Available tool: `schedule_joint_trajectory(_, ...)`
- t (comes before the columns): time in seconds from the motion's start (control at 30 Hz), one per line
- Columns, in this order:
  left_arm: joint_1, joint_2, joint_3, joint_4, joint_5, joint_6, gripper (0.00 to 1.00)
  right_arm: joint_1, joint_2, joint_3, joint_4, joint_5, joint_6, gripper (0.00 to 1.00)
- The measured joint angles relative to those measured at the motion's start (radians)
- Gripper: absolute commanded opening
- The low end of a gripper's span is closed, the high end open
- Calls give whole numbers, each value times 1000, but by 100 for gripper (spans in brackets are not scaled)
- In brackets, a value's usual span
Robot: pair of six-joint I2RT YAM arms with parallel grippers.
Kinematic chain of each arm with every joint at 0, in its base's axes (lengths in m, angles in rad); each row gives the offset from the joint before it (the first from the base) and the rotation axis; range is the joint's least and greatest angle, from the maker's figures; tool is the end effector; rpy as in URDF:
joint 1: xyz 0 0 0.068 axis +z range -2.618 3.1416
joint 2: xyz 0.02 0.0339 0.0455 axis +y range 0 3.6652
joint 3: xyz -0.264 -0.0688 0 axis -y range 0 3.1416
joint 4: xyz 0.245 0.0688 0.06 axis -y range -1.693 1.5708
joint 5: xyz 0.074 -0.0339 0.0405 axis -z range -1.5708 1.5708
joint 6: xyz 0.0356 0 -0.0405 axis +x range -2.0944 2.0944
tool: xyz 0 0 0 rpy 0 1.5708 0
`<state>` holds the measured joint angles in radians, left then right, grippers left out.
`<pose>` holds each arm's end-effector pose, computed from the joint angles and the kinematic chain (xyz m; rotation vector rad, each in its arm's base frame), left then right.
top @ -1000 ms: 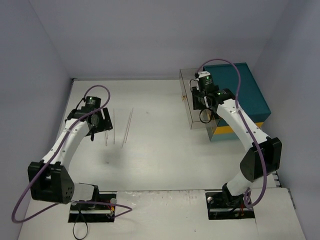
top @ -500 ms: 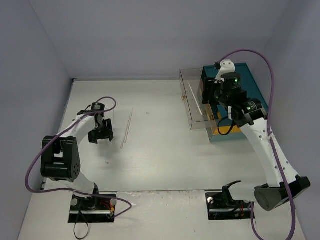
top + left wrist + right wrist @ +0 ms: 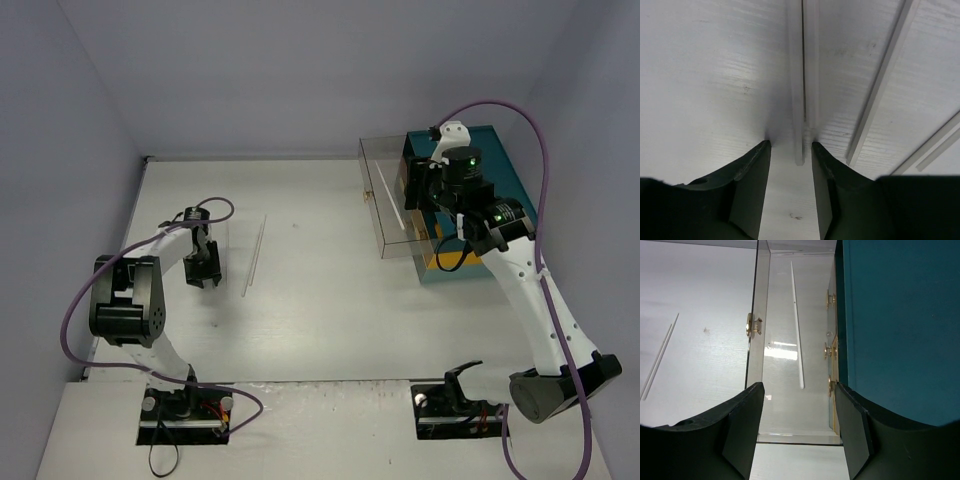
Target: Sort the eating utensils into containers
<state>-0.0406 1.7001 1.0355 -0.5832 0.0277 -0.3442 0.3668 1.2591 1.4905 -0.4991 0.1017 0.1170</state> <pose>0.3184 -0.0139 0.1675 -0.4212 2.7956 -0.1265 0.2527 0.0932 0.4504 -0.1586 1.8373 0.2456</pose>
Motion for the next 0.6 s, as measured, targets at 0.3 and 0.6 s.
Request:
schedule_joint_trajectory(0.3,3,1,0,10,0,-5,0,0,-1,-11,-2,0,-12,56)
schedule_joint_trajectory(0.6,89,-72,-45,-55,-42,-4,0,0,-6,-11,-2,-37,-12,55)
